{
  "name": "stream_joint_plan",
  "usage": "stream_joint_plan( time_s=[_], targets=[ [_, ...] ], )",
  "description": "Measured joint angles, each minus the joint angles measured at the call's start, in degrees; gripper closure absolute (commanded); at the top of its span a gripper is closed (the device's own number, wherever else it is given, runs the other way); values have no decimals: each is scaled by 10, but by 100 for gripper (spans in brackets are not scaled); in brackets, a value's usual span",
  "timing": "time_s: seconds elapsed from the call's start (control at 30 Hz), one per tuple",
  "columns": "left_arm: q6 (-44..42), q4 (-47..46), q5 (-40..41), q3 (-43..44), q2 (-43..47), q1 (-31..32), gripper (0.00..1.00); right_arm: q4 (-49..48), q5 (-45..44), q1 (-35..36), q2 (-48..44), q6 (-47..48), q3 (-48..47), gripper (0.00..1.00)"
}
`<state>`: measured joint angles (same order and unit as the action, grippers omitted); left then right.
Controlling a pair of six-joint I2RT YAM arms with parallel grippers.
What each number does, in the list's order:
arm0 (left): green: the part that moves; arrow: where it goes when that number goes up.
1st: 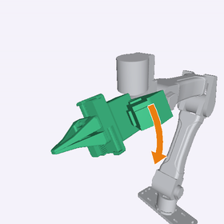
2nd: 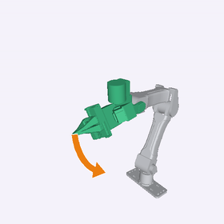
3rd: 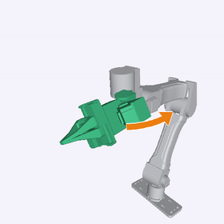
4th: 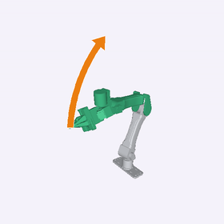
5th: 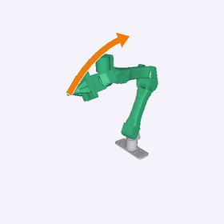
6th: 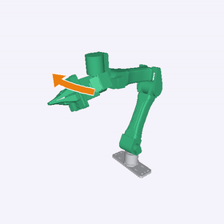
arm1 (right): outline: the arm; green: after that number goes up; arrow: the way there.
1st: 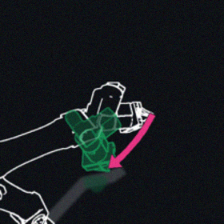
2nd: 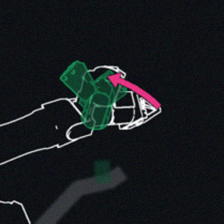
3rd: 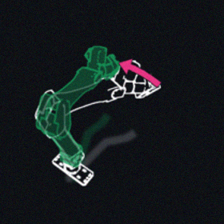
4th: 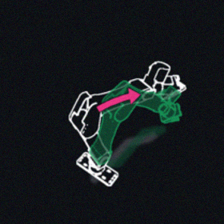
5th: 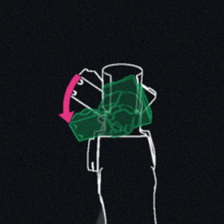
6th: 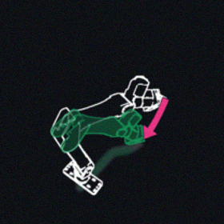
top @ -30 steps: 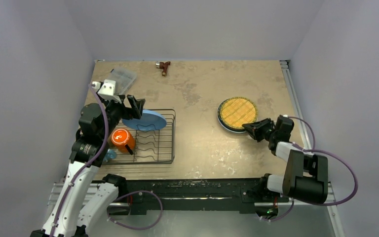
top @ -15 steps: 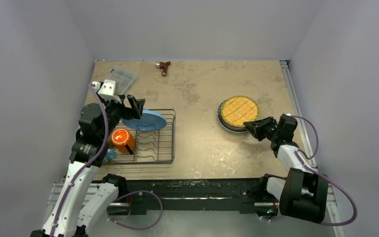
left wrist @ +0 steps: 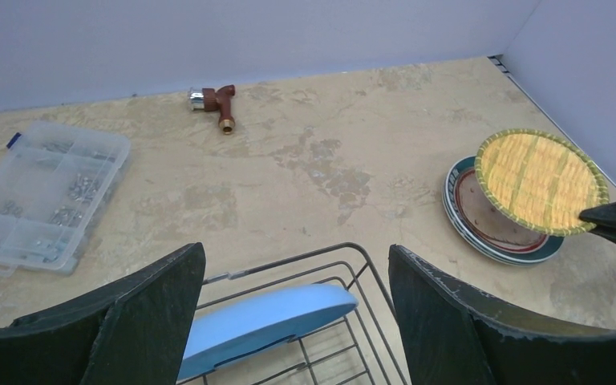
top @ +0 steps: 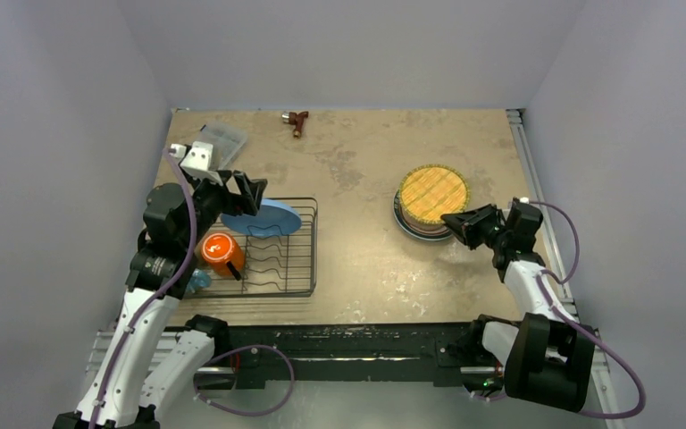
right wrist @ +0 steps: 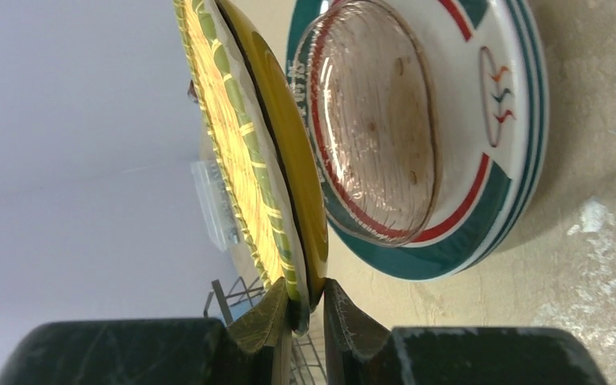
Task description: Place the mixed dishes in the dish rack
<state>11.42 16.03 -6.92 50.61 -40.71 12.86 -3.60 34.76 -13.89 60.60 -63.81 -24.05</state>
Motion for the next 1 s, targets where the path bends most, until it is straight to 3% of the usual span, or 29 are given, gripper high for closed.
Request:
stream_joint_plan(
  time_s=[0.27, 0.47, 0.67, 1.0],
  targets=[
    [17, 3, -146, 54, -101, 0, 20, -34, 54, 13, -10, 47, -31, 100],
    [45, 10, -270, 68, -190, 2, 20, -82, 76, 132, -9, 64, -91, 100],
    [45, 39, -311, 90, -221, 15, 20, -169, 112, 227, 0, 48, -122, 100],
    [57, 42, -380, 110, -244, 26, 20, -199, 123, 268, 20, 39, -133, 100]
  ],
)
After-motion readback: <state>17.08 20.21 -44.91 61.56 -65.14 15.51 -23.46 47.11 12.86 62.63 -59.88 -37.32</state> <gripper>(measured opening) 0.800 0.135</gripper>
